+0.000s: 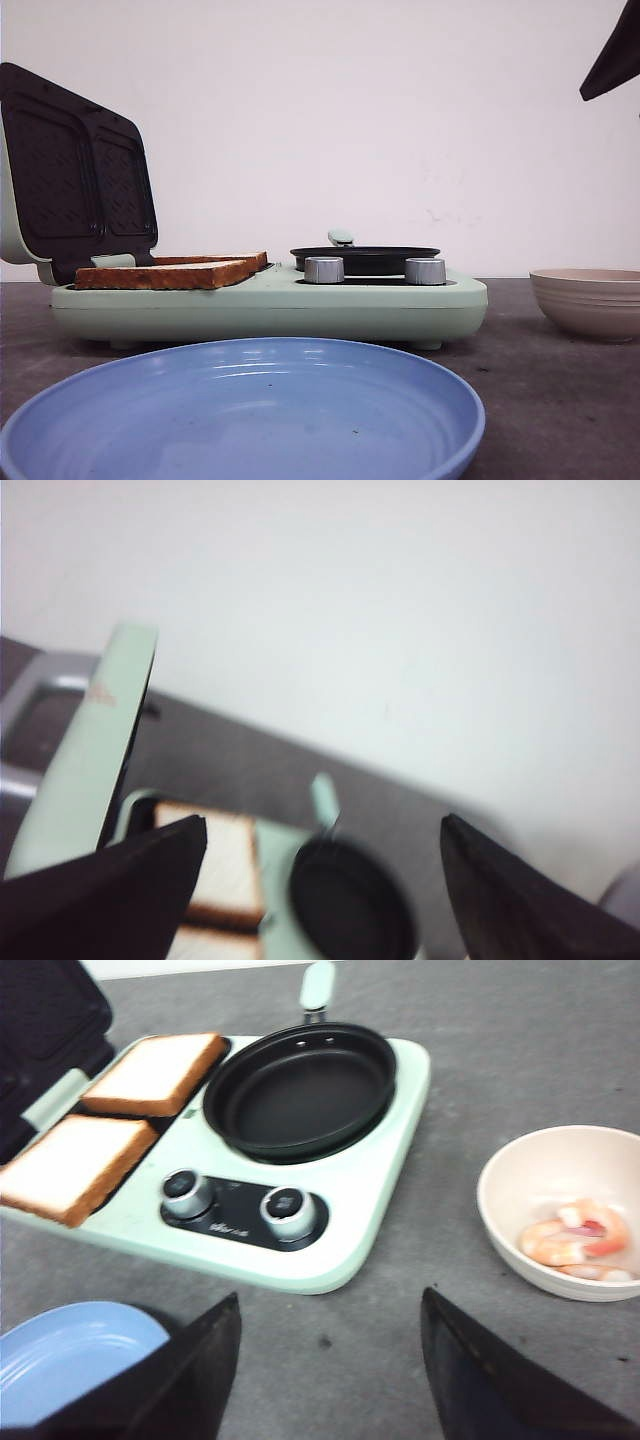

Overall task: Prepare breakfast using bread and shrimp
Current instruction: 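Move the left gripper to the grey handle of the press lid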

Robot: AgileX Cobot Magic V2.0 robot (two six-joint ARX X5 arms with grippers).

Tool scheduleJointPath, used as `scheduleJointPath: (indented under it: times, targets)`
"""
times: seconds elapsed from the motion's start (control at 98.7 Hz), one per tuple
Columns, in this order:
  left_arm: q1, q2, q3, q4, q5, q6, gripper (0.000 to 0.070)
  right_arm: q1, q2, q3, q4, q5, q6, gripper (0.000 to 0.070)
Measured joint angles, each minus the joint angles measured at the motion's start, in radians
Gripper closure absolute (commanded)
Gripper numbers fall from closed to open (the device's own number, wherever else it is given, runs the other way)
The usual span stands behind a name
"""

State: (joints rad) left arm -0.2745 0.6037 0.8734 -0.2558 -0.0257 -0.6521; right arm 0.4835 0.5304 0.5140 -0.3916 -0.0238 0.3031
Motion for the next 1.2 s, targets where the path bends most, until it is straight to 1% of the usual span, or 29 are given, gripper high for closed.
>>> scheduleJointPath:
  times: [0.051, 0.111, 0.284, 0.446, 0.517, 0.669, 0.841, 0.952, 1.195]
  targets:
    - [0.032, 0.0, 0.003, 0.003, 0.01, -0.038, 0.0281, 0.0, 0.0, 0.0, 0.0, -0.003, -0.003, 0.0363]
    - [0.072, 0.0, 0.003, -0.001, 0.041, -0.079, 0.0281, 0.0, 0.0, 0.0, 0.0, -0.003, -0.009, 0.0363]
    - [0.203, 0.025, 0.003, -0.002, 0.168, -0.201, 0.028, 0.0, 0.0, 0.0, 0.0, -0.016, -0.017, 0.0363]
    - [0.327, 0.055, 0.003, -0.002, 0.279, -0.278, 0.028, 0.0, 0.0, 0.0, 0.0, -0.051, -0.028, 0.0363]
    - [0.37, 0.072, 0.003, -0.011, 0.32, -0.291, 0.0281, 0.0, 0.0, 0.0, 0.0, -0.053, -0.038, 0.0363]
    - [0.453, 0.121, 0.003, -0.03, 0.372, -0.304, 0.0282, 0.0, 0.0, 0.0, 0.007, -0.055, -0.045, 0.0363]
    - [0.52, 0.19, 0.003, -0.028, 0.432, -0.304, 0.0282, 0.0, 0.0, 0.0, 0.019, -0.063, -0.045, 0.0363]
    - [0.541, 0.255, 0.003, -0.023, 0.477, -0.304, 0.0282, 0.0, 0.0, 0.0, 0.037, -0.079, -0.045, 0.0363]
    - [0.541, 0.365, 0.003, 0.016, 0.523, -0.304, 0.0282, 0.0, 0.0, 0.0, 0.052, -0.081, -0.045, 0.0363]
